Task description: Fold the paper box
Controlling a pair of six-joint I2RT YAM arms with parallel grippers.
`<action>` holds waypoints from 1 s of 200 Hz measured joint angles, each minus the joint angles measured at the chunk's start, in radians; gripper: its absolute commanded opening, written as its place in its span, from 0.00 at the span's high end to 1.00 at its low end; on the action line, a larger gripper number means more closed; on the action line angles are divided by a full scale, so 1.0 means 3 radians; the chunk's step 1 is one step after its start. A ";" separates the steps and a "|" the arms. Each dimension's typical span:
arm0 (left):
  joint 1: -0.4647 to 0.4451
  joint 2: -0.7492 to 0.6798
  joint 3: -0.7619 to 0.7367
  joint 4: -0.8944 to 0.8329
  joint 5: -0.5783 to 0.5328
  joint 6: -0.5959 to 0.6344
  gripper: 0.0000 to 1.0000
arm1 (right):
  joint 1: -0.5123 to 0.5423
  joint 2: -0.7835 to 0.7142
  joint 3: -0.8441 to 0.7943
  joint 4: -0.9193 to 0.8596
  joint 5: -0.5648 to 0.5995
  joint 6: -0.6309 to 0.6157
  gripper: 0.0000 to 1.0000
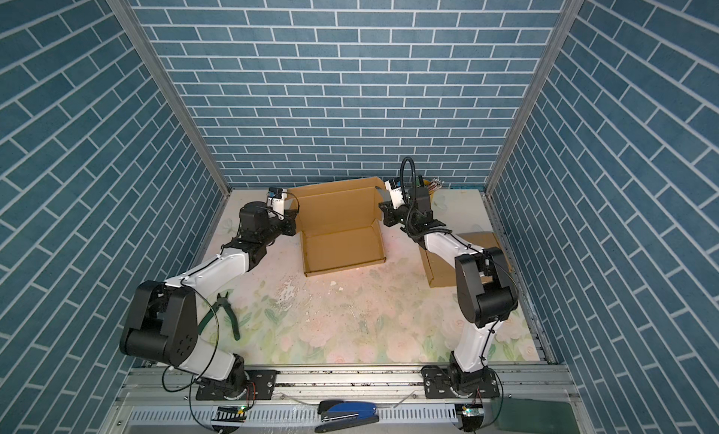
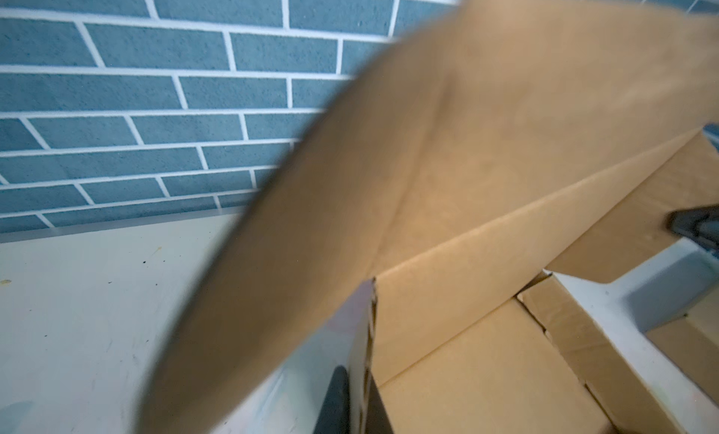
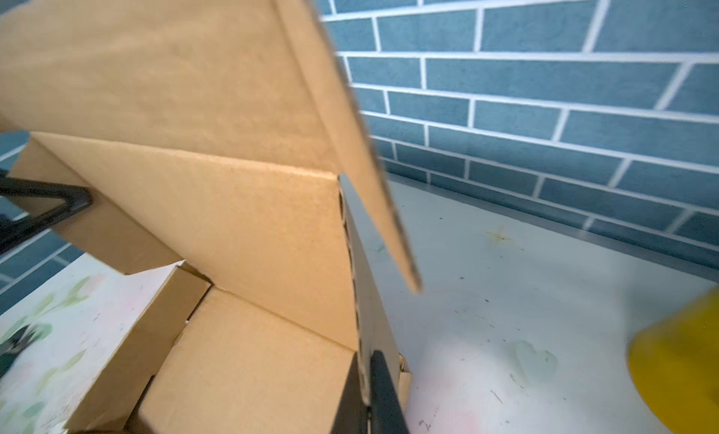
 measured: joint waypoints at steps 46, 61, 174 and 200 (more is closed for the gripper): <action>-0.0069 0.0237 -0.0031 0.0385 -0.0128 -0.0327 0.90 | 0.0209 -0.0086 -0.0448 0.0585 0.0640 0.0295 1.00; -0.0086 0.0268 -0.0034 0.0440 -0.0149 -0.0369 0.90 | 0.0242 -0.0104 -0.0554 0.0692 0.0750 0.0322 1.00; -0.0210 0.0277 -0.0501 0.1069 -0.0352 -0.0563 0.92 | 0.0549 -0.0196 -0.1082 0.1264 0.1418 0.0420 1.00; -0.0295 0.0277 -0.0628 0.1287 -0.0505 -0.0613 0.93 | 0.0608 -0.0216 -0.1181 0.1391 0.1551 0.0465 1.00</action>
